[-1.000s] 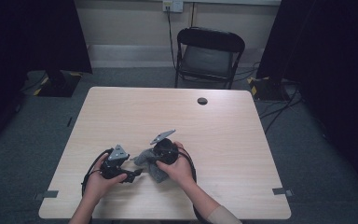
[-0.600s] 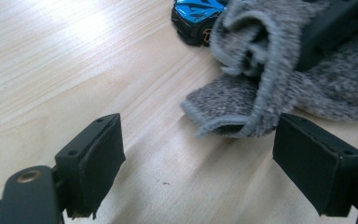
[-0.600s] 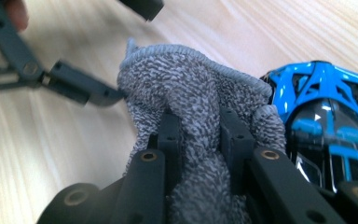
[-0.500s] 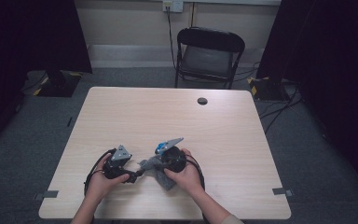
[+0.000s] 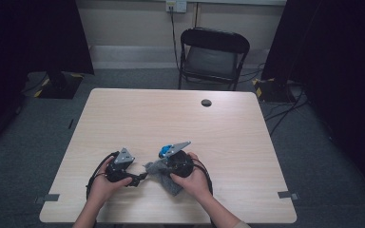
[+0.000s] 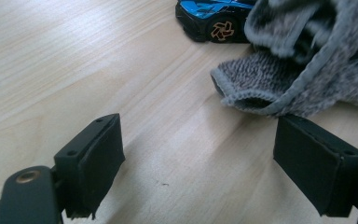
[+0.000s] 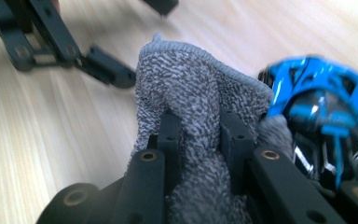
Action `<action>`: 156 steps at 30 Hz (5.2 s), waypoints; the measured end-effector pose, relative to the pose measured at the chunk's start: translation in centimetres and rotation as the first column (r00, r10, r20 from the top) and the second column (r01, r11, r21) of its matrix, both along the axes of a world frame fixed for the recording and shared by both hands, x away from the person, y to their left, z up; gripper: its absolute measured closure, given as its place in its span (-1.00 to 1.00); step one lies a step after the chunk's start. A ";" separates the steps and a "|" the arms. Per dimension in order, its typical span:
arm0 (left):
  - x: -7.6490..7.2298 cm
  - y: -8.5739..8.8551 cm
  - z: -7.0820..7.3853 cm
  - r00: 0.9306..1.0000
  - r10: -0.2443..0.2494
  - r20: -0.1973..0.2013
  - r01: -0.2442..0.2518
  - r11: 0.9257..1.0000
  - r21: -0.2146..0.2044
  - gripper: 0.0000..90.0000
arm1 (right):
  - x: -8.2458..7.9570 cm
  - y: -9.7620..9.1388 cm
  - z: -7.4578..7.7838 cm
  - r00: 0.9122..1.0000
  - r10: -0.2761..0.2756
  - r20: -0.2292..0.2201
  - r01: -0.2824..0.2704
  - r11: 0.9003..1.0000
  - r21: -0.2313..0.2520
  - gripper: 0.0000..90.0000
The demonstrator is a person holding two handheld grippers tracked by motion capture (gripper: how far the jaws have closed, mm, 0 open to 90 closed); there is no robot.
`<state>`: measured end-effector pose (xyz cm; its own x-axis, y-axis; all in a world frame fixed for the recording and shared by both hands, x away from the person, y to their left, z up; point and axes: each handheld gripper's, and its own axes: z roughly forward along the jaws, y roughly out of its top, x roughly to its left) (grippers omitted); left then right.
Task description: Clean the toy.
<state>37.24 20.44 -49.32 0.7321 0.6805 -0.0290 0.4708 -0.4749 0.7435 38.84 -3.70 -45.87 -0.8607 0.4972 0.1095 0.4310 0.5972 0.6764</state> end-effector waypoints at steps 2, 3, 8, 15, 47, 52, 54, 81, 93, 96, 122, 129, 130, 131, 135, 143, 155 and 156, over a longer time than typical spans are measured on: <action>0.0 0.0 -0.1 1.000 -0.005 0.005 0.005 1.000 0.008 -0.66 | 0.3 0.3 0.4 1.000 -0.011 0.003 0.011 1.000 0.018 0.64; 0.0 -0.1 -0.1 1.000 -0.009 0.005 0.009 1.000 0.012 -0.66 | 0.5 0.5 0.6 1.000 -0.013 0.007 0.013 1.000 0.025 0.64; 0.0 -0.3 -0.4 1.000 -0.019 -0.005 0.019 1.000 0.019 -0.66 | 1.4 2.2 0.3 1.000 -0.011 0.003 0.011 1.000 0.014 0.63; -0.1 -0.4 -0.6 1.000 -0.023 -0.003 0.023 1.000 0.022 -0.66 | 1.7 2.5 -1.4 1.000 0.005 -0.010 -0.004 1.000 0.003 0.63; 0.0 -0.7 -0.6 0.999 -0.039 -0.004 0.039 0.999 0.018 -0.67 | 0.1 1.3 0.6 0.999 0.023 0.044 -0.024 1.000 0.008 0.61; -0.1 -0.8 -0.6 0.999 -0.046 -0.004 0.046 0.999 0.015 -0.67 | 1.6 2.8 -0.3 0.999 0.014 0.040 -0.014 1.000 -0.010 0.60; -0.2 -0.8 -0.6 0.999 -0.047 -0.001 0.047 0.999 0.018 -0.67 | 1.8 2.7 -0.8 1.000 0.011 0.028 -0.011 1.000 -0.015 0.60; -0.2 -1.4 -0.5 0.999 -0.054 -0.008 0.054 0.998 0.026 -0.67 | -3.4 -3.5 -0.5 0.995 0.093 0.036 -0.090 0.993 -0.076 0.60; -0.2 -2.4 -0.3 0.998 -0.068 -0.007 0.068 0.997 0.028 -0.67 | -5.0 -7.9 -0.2 0.998 0.068 0.015 -0.066 0.995 -0.077 0.60; -0.2 -2.7 -0.3 0.997 -0.072 -0.012 0.073 0.997 0.028 -0.67 | -4.9 -9.3 0.1 0.999 0.042 0.012 -0.041 0.996 -0.074 0.60; 0.3 -4.2 -0.6 0.995 -0.103 -0.001 0.103 0.994 0.026 -0.66 | 1.6 -17.3 -0.7 0.961 -0.274 0.038 0.276 0.958 -0.076 0.56; 0.5 -5.2 -0.5 0.994 -0.112 -0.010 0.112 0.994 0.004 -0.66 | 2.3 -16.3 -0.7 0.961 -0.276 0.032 0.278 0.959 -0.059 0.56; 0.6 -5.4 -0.4 0.993 -0.113 -0.011 0.113 0.994 -0.003 -0.66 | 2.4 -16.0 -0.7 0.962 -0.272 0.035 0.274 0.960 -0.059 0.56; 0.7 -5.6 -0.4 0.993 -0.114 -0.014 0.114 0.993 -0.008 -0.66 | 2.5 -15.6 -0.8 0.964 -0.264 0.033 0.266 0.962 -0.056 0.56; 1.0 -6.4 -0.3 0.992 -0.125 -0.019 0.124 0.992 -0.016 -0.65 | 2.6 -14.4 -0.9 0.969 -0.245 0.033 0.247 0.968 -0.051 0.56; 1.3 -7.3 -0.1 0.991 -0.135 -0.004 0.135 0.991 -0.025 -0.64 | 2.6 -13.2 -1.1 0.974 -0.223 0.035 0.225 0.974 -0.041 0.56; 3.9 -6.9 0.7 0.988 -0.151 0.035 0.151 0.988 -0.005 -0.67 | 2.4 -13.6 -1.4 0.973 -0.230 0.032 0.231 0.973 -0.028 0.56; 4.0 -7.0 0.7 0.987 -0.153 0.038 0.153 0.988 -0.005 -0.67 | 2.4 -13.7 -1.4 0.972 -0.233 0.032 0.234 0.972 -0.029 0.55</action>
